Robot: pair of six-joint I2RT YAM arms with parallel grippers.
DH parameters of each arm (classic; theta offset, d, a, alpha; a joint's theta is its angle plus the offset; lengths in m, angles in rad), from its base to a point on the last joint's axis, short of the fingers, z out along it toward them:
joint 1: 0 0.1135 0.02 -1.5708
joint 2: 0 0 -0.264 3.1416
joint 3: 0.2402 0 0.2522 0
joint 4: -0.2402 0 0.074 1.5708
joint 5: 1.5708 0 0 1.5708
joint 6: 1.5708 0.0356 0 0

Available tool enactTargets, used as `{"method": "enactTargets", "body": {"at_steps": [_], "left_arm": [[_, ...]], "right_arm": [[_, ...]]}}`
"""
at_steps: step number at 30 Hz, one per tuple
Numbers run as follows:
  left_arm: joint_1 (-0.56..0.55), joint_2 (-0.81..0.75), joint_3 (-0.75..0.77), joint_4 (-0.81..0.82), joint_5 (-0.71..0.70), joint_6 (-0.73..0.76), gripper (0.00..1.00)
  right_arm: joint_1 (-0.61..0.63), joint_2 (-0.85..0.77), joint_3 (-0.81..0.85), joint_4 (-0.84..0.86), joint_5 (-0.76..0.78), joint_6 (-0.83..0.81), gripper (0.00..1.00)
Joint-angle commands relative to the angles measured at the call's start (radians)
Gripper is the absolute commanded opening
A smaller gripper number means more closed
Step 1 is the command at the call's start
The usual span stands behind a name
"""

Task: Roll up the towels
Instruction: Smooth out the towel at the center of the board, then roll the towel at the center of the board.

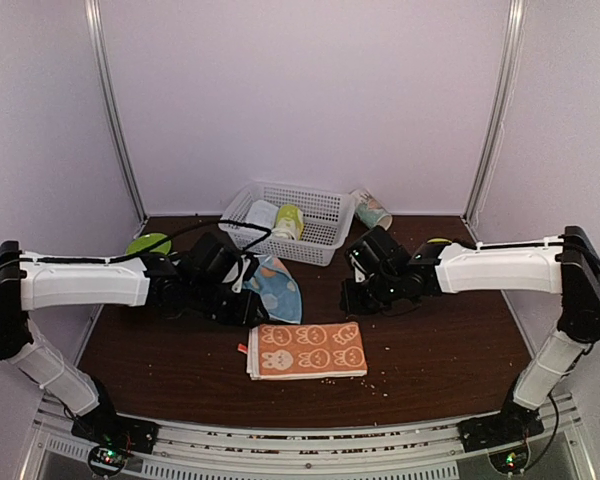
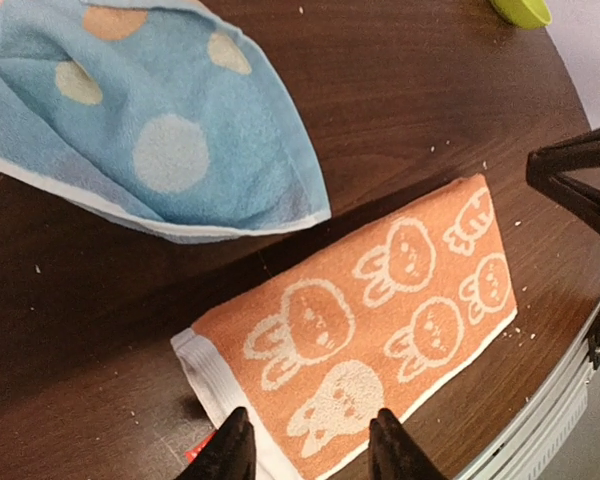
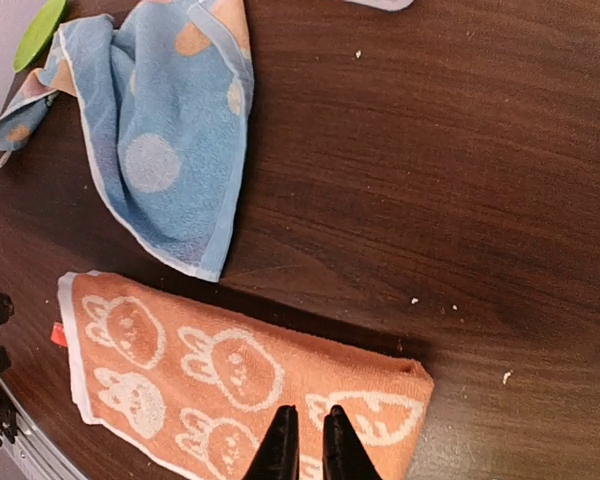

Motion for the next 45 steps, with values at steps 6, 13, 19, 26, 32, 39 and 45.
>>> {"method": "enactTargets", "body": {"at_steps": [6, 13, 19, 26, 32, 39, 45], "left_arm": [[-0.011, 0.043, -0.018, 0.06, 0.037, 0.017, 0.4], [-0.011, 0.052, -0.03, 0.058, 0.043, 0.021, 0.4], [-0.011, 0.033, -0.031, 0.034, 0.026, 0.034, 0.4], [-0.011, 0.09, 0.071, 0.024, 0.039, 0.07, 0.4], [-0.011, 0.192, 0.126, 0.046, 0.059, 0.085, 0.31], [-0.009, 0.249, 0.045, 0.078, 0.013, 0.056, 0.06], [-0.007, 0.303, -0.008, 0.114, -0.008, 0.032, 0.0]], "right_arm": [[-0.091, 0.13, -0.084, 0.124, -0.15, 0.075, 0.1], [-0.167, 0.17, -0.164, 0.161, -0.173, 0.109, 0.09], [-0.179, 0.111, -0.187, 0.183, -0.2, 0.101, 0.14], [-0.115, -0.037, -0.184, 0.109, -0.172, 0.076, 0.26], [-0.004, -0.05, -0.248, 0.123, -0.186, 0.109, 0.2], [0.033, -0.067, -0.4, 0.183, -0.187, 0.152, 0.15], [0.066, -0.109, -0.45, 0.163, -0.168, 0.163, 0.15]]}}
